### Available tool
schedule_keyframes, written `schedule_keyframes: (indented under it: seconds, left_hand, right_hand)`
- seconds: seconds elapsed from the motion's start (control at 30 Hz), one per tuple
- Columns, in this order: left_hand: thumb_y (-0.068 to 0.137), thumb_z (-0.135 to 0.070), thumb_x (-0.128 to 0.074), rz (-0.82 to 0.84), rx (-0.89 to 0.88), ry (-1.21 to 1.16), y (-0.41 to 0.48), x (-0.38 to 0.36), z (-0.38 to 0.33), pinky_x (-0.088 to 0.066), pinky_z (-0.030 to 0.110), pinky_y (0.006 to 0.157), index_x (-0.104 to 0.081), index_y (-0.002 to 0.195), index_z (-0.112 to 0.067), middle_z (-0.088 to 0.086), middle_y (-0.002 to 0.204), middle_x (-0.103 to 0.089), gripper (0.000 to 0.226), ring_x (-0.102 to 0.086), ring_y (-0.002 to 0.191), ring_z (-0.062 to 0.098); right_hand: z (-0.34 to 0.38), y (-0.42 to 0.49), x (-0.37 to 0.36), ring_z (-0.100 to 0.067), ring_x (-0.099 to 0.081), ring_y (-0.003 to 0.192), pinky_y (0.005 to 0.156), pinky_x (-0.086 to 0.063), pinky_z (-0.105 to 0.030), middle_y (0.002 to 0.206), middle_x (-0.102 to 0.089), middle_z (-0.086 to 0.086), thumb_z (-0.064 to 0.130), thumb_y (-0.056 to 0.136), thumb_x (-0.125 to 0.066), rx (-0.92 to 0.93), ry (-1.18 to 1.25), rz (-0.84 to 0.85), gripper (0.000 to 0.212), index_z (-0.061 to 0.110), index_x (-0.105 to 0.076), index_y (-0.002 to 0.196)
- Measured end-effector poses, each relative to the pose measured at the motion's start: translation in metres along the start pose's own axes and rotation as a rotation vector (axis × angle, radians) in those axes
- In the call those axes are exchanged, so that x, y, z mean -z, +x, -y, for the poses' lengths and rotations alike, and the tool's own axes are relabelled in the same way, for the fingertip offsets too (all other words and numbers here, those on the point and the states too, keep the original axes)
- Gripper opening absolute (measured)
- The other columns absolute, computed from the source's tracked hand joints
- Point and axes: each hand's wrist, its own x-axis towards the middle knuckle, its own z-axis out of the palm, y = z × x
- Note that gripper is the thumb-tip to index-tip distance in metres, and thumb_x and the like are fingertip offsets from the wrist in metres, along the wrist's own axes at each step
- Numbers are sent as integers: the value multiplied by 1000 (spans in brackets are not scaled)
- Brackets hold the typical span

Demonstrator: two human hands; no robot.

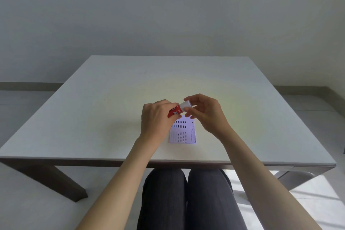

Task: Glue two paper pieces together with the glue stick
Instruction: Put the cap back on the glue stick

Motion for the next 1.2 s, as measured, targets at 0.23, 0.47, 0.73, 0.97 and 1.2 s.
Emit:
schedule_keyframes:
  seconds: [0.23,0.47,0.73,0.97,1.2]
  left_hand:
    - [81,-42,-65,22,-9,84,-5,-2,6,-37,33,77,-70,105,-30,-5,97,-73,27,-64,81,19]
    - [83,-44,-62,64,-12,56,-10,-4,11,-30,30,76,-70,103,-31,-6,96,-73,25,-63,80,17]
    - [81,-45,-64,57,-25,31,-11,0,15,-26,27,74,-71,96,-27,-4,87,-73,24,-57,71,15]
    - [72,-28,-74,-151,395,-344,30,0,32,-41,23,65,-69,81,-15,0,78,-76,17,-68,75,16]
    - [74,-23,-72,-181,494,-359,60,-25,59,-34,24,62,-66,79,-8,5,79,-75,16,-63,74,20]
  right_hand:
    - [-2,-1,-3,-16,-56,50,59,-50,-33,58,-60,6,54,85,-51,-48,-374,13,39,17,-64,81]
    - [-4,-5,-7,-11,-52,43,55,-48,-32,51,-60,1,49,87,-53,-43,-456,39,51,1,-64,72]
    - [4,-2,-15,-18,-49,46,57,-44,-32,47,-51,-1,47,93,-43,-45,-490,56,57,0,-62,67]
    - [-1,-15,-8,-12,-51,44,62,-47,-32,45,-54,-1,46,97,-32,-142,-194,-78,56,14,-64,62]
    - [-18,-37,3,-4,-45,31,44,-41,-17,48,-56,1,40,97,-37,-185,-132,-60,46,17,-63,67]
